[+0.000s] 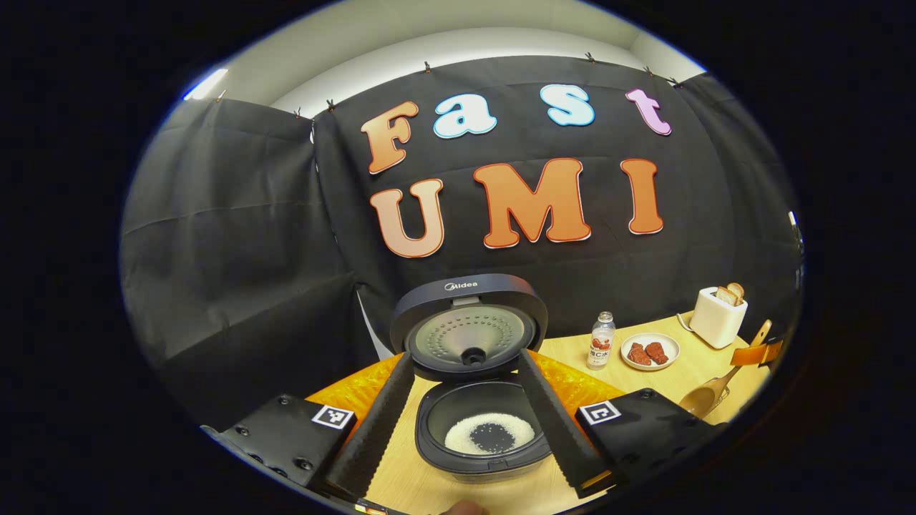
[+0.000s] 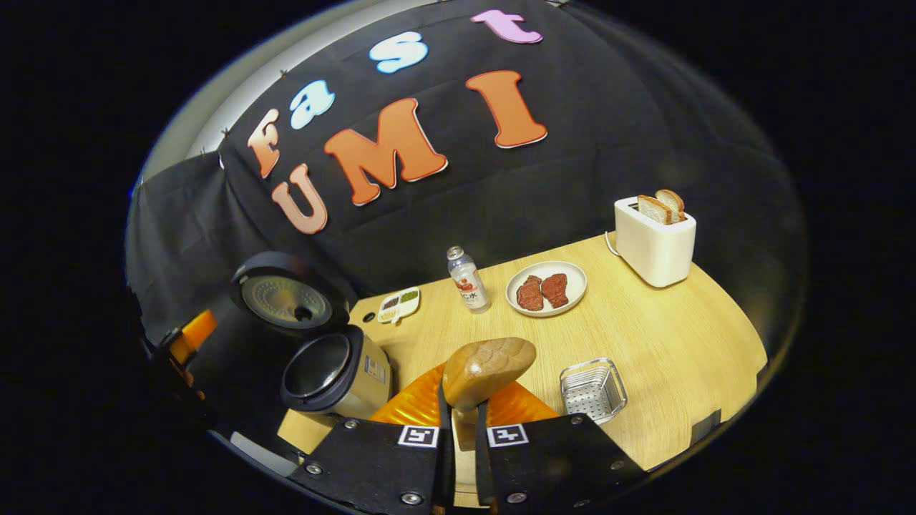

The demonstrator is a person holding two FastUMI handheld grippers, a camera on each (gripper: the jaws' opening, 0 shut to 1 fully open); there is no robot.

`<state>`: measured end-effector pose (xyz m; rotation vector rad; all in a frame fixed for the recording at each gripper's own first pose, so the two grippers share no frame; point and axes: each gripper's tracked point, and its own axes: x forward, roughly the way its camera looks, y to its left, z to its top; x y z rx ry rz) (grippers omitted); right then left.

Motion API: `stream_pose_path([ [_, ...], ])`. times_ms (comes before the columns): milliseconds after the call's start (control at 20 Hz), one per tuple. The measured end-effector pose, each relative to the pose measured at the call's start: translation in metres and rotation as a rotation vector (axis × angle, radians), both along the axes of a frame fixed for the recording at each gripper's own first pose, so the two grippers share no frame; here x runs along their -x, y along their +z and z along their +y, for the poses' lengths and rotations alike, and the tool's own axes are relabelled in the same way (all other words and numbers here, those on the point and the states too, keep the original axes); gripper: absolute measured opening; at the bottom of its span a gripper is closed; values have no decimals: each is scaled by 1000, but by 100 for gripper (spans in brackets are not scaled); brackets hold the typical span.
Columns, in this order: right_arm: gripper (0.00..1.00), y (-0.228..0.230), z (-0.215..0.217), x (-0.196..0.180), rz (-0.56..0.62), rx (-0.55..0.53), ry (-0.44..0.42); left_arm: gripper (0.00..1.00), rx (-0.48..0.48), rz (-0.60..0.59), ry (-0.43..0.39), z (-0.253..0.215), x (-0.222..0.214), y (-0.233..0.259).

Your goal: Close the left gripper, press the button to open the rice cooker; take a wooden spoon from the chopstick holder with the right hand, scoop a spoonful of rice and pour it into the rice cooker, then put the wooden spoon back into the chopstick holder.

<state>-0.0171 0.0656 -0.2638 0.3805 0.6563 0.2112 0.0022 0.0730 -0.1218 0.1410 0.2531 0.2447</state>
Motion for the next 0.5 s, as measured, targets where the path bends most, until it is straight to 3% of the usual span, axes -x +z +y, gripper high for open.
stream_pose_path([
  [400,11,-47,12,8,-45,316,59,100,17,36,38,21,14,-9],
  [450,11,-53,16,10,-47,330,58,92,15,40,45,23,17,-11],
  [500,11,-60,20,13,-48,352,59,99,14,45,52,25,20,-12],
])
